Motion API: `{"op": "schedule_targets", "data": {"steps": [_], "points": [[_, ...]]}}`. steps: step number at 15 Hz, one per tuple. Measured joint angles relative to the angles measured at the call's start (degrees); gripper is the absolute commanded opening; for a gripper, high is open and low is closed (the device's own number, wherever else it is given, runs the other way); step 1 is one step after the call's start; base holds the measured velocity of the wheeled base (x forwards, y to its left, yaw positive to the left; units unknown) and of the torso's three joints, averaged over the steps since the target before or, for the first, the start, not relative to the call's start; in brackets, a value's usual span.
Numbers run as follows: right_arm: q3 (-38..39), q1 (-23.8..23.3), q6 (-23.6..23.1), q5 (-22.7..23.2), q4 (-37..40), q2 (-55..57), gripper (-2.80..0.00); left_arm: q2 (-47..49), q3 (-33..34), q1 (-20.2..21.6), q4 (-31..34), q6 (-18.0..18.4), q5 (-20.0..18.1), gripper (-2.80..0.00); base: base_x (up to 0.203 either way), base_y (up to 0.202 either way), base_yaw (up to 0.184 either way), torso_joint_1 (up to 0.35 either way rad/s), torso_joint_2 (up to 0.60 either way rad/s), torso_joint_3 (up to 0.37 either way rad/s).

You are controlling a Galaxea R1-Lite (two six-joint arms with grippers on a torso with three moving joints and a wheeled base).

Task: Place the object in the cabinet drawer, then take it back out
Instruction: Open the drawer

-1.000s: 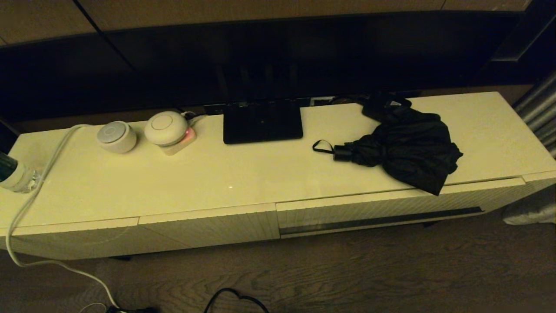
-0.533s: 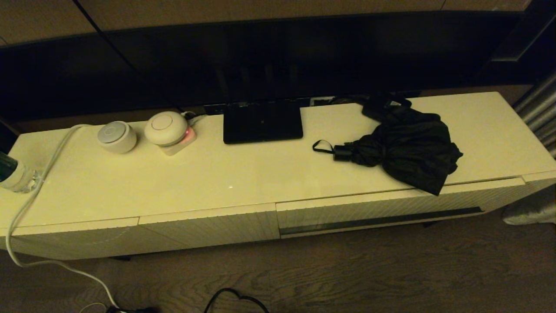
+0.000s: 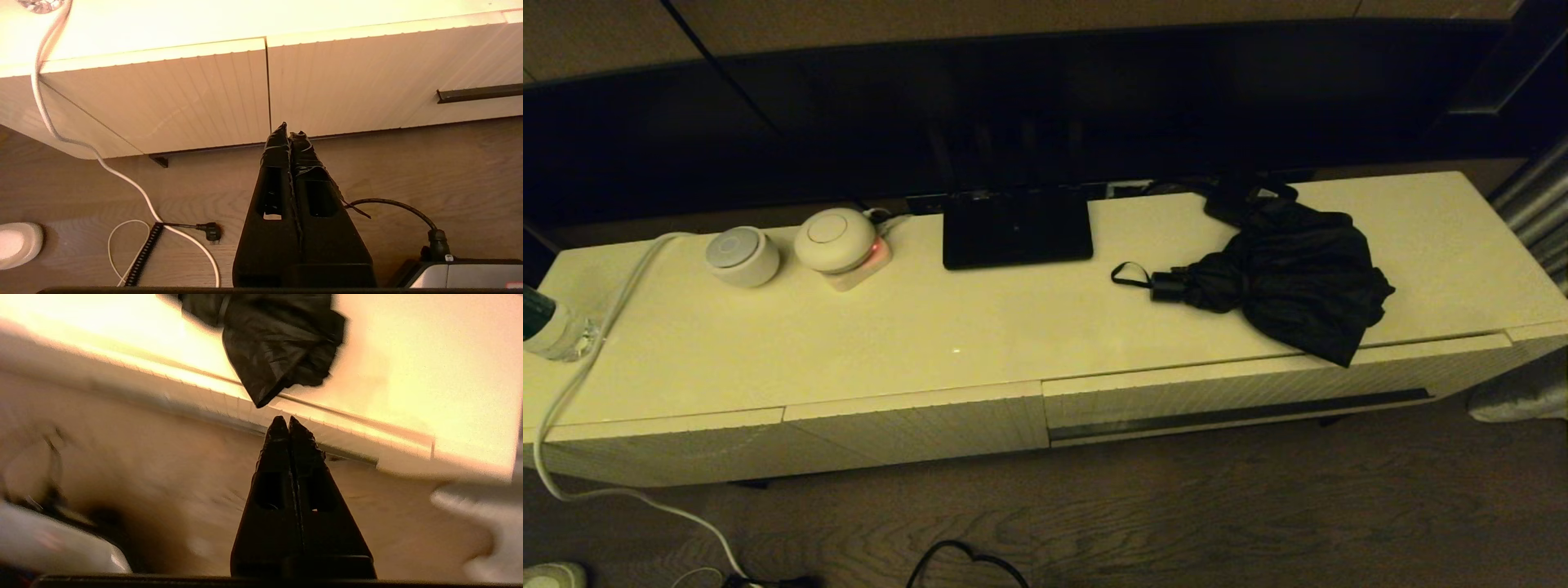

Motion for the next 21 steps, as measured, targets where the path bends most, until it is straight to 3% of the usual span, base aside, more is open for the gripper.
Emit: {"op": "schedule_targets", "data": {"steps": [5,7,11,13,16,18,21], "points": [[2.3,8.4,-21.5,-1.0,1.9,10.1,-2.8,0.0,0.0,0.0,0.0,0.0,0.0,-2.8,0.0,0.0,0.0,0.0,0.0,0.0],[4.4,12.3,-27.8,-3.8,1.5,13.3,-2.8,0.0,0.0,0.0,0.0,0.0,0.0,-2.8,0.0,0.0,0.0,0.0,0.0,0.0],[4.2,19.4,-31.0,-12.0,1.1,21.3,-2.8,0.0,0.0,0.0,0.0,0.0,0.0,-2.8,0.0,0.0,0.0,0.0,0.0,0.0],[3.9,21.1,-34.9,-12.9,1.1,25.0,-2.8,0.0,0.0,0.0,0.0,0.0,0.0,-2.8,0.0,0.0,0.0,0.0,0.0,0.0],[6.1,21.7,-44.7,-13.3,-0.8,30.1,-2.8,0.0,0.0,0.0,0.0,0.0,0.0,-2.8,0.0,0.0,0.0,0.0,0.0,0.0],[9.4,21.7,-49.9,-13.3,-5.5,33.3,-2.8,0.0,0.0,0.0,0.0,0.0,0.0,-2.8,0.0,0.0,0.0,0.0,0.0,0.0],[14.8,21.1,-53.9,-13.3,-15.8,37.8,-2.8,0.0,0.0,0.0,0.0,0.0,0.0,-2.8,0.0,0.0,0.0,0.0,0.0,0.0]]}}
